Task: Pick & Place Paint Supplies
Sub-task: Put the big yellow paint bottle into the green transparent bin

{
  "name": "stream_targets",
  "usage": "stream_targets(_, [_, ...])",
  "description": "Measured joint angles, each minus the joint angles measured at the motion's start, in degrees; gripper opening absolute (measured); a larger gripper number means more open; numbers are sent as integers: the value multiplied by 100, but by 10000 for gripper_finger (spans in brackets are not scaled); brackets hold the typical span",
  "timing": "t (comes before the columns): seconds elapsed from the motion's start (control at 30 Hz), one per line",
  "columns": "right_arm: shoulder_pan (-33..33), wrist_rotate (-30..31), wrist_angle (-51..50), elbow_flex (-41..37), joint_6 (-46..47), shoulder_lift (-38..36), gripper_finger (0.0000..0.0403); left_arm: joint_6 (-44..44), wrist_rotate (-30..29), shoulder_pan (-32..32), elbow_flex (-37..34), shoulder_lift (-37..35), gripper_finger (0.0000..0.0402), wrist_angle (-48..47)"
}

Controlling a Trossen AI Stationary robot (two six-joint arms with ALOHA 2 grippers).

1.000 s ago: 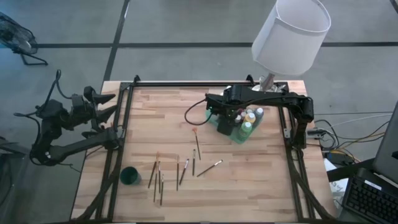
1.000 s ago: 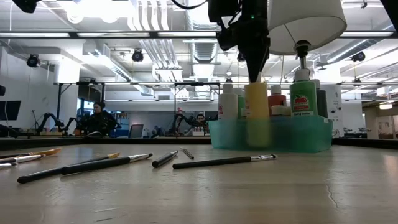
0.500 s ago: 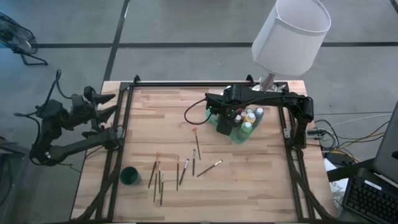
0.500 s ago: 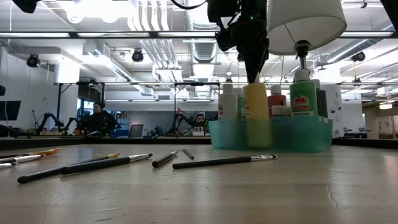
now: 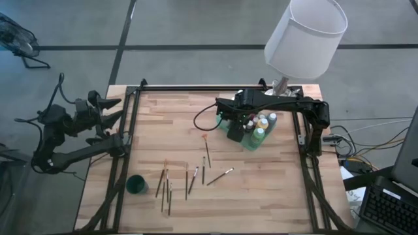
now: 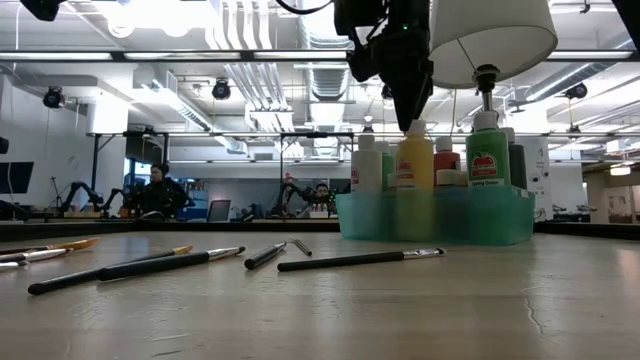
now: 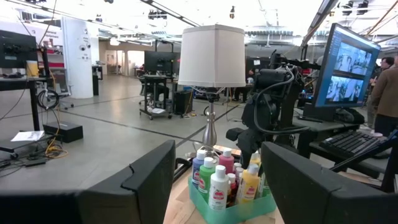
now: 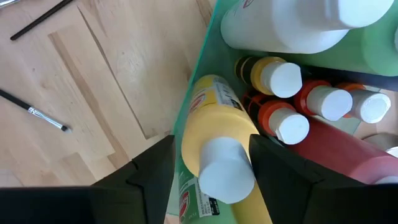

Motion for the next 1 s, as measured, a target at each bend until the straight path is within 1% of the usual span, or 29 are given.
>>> stream_targets(0.47, [-5,23,-45,0,-36,0,160,-1,0,0,-1,0,243,0])
stream_targets(0.57, [-7,214,-46,0,-44,0,157,0,0,0,-1,1,243,1])
stream_targets(0.73, [-44,456,-86,0,-67,0,166,1,0,0,1,2,243,0])
stream_targets(1.0, [-140,468,-108,0,-90,0,192,1,-1,0,0,1,243,1])
